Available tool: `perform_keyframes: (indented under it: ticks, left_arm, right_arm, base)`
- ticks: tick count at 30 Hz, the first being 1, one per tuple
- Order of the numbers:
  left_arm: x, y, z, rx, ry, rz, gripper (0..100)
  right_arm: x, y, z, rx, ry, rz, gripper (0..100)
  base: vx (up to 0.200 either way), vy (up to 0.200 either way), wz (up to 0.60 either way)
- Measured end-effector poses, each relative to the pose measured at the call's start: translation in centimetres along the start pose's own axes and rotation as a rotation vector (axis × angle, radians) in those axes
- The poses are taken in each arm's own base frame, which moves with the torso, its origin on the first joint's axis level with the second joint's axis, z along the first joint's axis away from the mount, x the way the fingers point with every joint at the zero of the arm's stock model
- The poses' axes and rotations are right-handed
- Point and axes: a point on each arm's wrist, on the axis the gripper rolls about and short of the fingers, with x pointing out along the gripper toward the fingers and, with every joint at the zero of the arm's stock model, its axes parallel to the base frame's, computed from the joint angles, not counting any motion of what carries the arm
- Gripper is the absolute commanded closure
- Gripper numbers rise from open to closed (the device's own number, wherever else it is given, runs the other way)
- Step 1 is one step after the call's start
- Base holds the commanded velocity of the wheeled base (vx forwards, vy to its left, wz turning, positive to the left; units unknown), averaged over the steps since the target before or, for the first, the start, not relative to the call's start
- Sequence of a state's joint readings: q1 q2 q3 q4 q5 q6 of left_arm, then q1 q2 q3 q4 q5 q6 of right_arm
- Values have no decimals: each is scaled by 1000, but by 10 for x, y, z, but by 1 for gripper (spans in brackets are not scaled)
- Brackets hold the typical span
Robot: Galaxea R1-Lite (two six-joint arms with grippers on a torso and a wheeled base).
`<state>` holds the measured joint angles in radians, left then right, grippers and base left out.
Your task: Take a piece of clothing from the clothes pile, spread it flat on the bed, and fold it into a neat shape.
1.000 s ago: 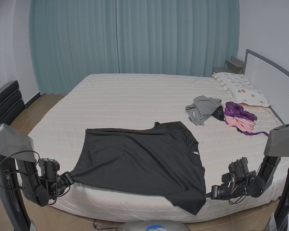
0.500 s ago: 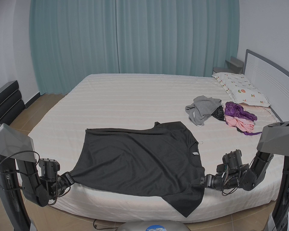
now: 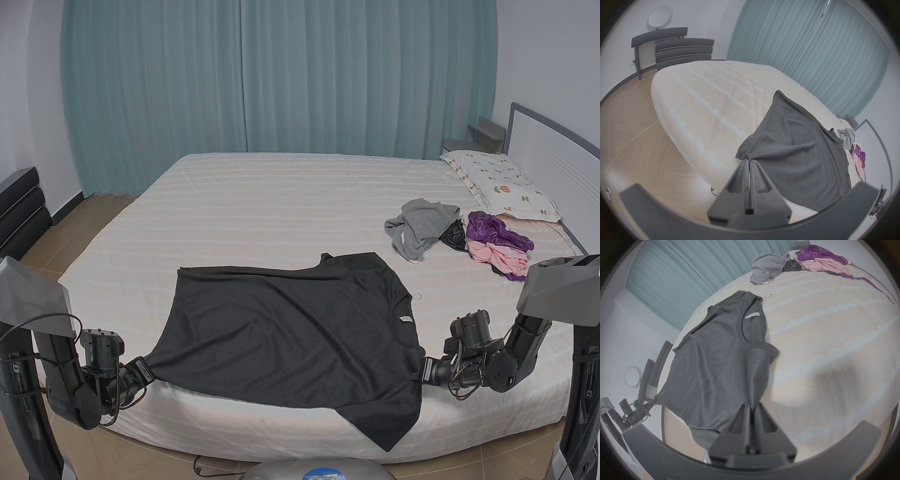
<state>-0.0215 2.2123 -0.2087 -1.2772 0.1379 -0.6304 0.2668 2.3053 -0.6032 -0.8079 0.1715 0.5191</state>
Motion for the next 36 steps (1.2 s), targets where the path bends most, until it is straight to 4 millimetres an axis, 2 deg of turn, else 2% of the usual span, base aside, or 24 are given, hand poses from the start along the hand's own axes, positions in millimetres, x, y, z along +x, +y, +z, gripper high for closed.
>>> perform_keyframes:
  ticks: [16, 28, 29, 36]
  left_arm:
    - [0, -4, -4, 6, 12, -13, 100]
    - [-1, -6, -6, 10, 14, -16, 100]
    - [-1, -6, -6, 10, 14, -16, 100]
    - [-1, -6, -5, 9, 11, -17, 100]
  right_arm:
    - [7, -8, 48, 59, -160, 23, 100]
    - [27, -7, 61, 39, -195, 18, 100]
    - [29, -8, 61, 34, -193, 15, 0]
    - [31, -11, 59, 28, -176, 19, 0]
  base:
    - [0, 0, 0]
    - [0, 0, 0]
    - [0, 0, 0]
    - [0, 0, 0]
